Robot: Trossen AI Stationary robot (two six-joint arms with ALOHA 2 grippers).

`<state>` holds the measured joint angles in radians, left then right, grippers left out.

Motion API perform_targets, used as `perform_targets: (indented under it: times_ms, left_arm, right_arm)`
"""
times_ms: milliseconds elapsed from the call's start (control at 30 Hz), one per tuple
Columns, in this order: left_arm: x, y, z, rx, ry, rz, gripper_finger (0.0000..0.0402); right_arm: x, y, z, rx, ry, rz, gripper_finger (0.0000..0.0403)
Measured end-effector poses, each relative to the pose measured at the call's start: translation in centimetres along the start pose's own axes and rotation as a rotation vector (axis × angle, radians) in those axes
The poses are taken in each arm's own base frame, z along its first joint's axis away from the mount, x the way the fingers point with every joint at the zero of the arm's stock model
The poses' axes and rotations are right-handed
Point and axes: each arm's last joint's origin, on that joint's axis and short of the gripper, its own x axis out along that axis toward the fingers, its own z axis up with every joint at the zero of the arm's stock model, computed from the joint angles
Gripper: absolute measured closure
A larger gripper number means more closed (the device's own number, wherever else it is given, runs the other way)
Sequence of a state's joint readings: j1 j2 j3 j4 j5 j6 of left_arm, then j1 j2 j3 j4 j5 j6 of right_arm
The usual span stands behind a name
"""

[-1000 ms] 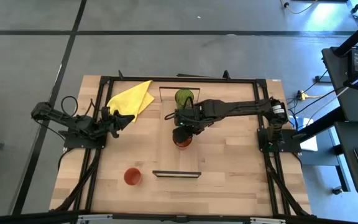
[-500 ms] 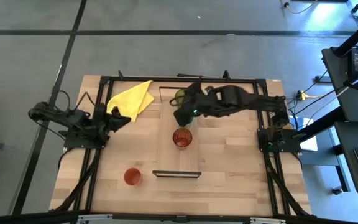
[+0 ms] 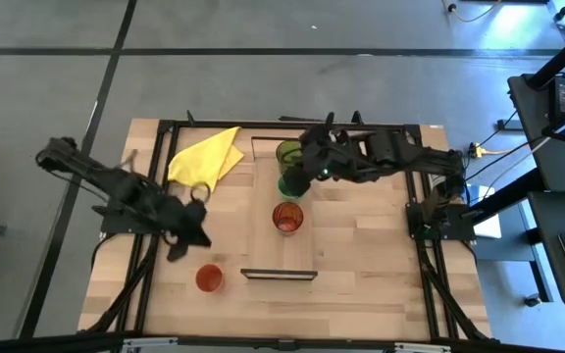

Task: Stack small to large cups/mugs on shelf
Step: Put the light orange cup on the shelf

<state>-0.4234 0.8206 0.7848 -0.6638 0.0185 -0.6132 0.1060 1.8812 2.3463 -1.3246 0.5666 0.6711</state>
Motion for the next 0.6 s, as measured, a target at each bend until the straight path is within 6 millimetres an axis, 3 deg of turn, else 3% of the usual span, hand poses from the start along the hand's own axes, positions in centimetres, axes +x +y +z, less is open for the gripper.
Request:
perform_targets:
  times_ms: [300,600]
  left_arm:
    - [3.9,-3.5,-2.5,-0.127,0.206,-0.015,0.0369]
    - [6.7,-3.2,-3.2,-0.129,0.269,0.118,0.0369]
  right_arm:
    - [-3.2,0.5,-1.9,-0.132,-0.009,-0.036,0.0263]
    - [-6.6,0.4,-2.6,-0.155,-0.097,-0.029,0.0263]
